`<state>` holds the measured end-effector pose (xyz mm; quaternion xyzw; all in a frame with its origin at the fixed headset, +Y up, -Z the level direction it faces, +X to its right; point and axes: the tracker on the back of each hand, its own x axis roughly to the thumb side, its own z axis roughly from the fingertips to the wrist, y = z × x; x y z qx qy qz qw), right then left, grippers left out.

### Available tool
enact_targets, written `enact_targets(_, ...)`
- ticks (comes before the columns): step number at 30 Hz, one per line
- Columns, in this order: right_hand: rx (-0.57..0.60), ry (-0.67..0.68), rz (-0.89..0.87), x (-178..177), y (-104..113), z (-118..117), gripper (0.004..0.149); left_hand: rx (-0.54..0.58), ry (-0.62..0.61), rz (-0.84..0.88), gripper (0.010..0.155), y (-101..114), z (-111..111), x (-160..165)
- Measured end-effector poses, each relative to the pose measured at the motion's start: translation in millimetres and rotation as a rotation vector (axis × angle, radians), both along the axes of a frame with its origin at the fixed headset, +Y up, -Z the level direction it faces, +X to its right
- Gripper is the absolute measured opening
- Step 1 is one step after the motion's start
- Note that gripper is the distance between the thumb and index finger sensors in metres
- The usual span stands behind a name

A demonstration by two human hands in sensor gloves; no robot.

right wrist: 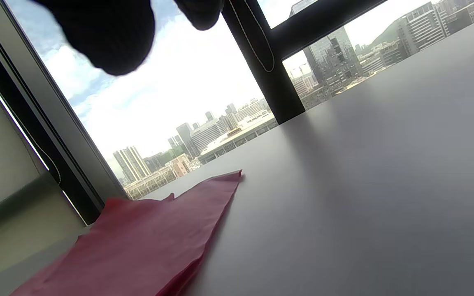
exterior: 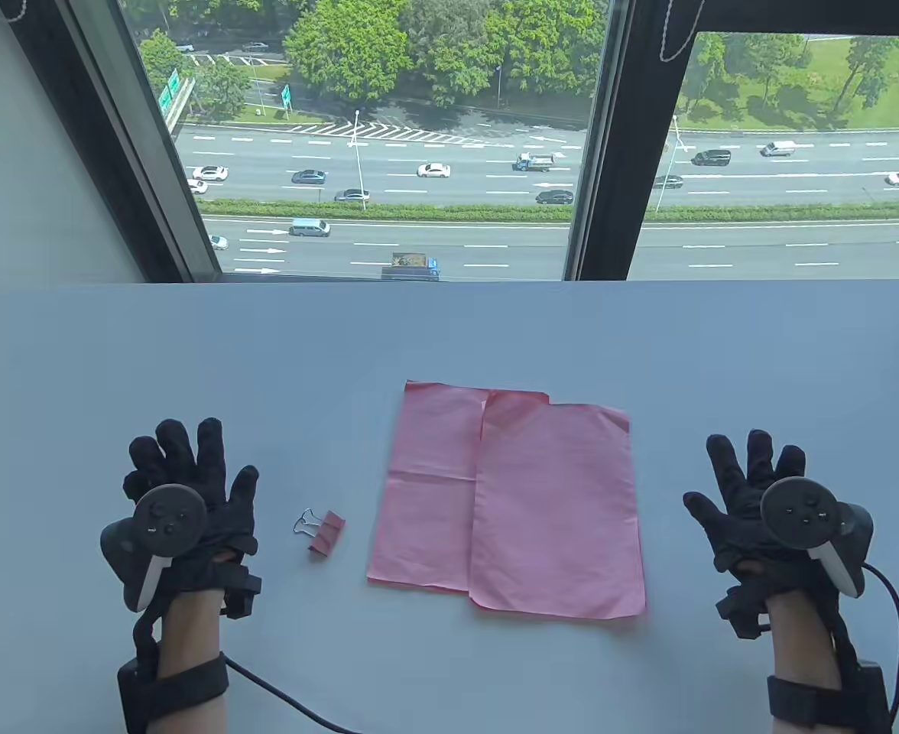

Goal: Clip paper with binder clip (Left hand to clip)

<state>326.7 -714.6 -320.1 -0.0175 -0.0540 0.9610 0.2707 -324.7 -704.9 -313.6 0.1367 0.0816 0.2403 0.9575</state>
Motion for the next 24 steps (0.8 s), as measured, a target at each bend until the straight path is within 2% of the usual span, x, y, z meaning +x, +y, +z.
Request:
enact_targets(16,-0.071,0.091,-0.024,-17,-7,0,0.08,-0.052,-0.08,-0.041,0.078,-5,-5,21)
enact_targets(24,-0.162,0.154,0.015,-33,-13,-2,0.087,-0.09,-0.165,-0.088,0.078,-10,-8,41)
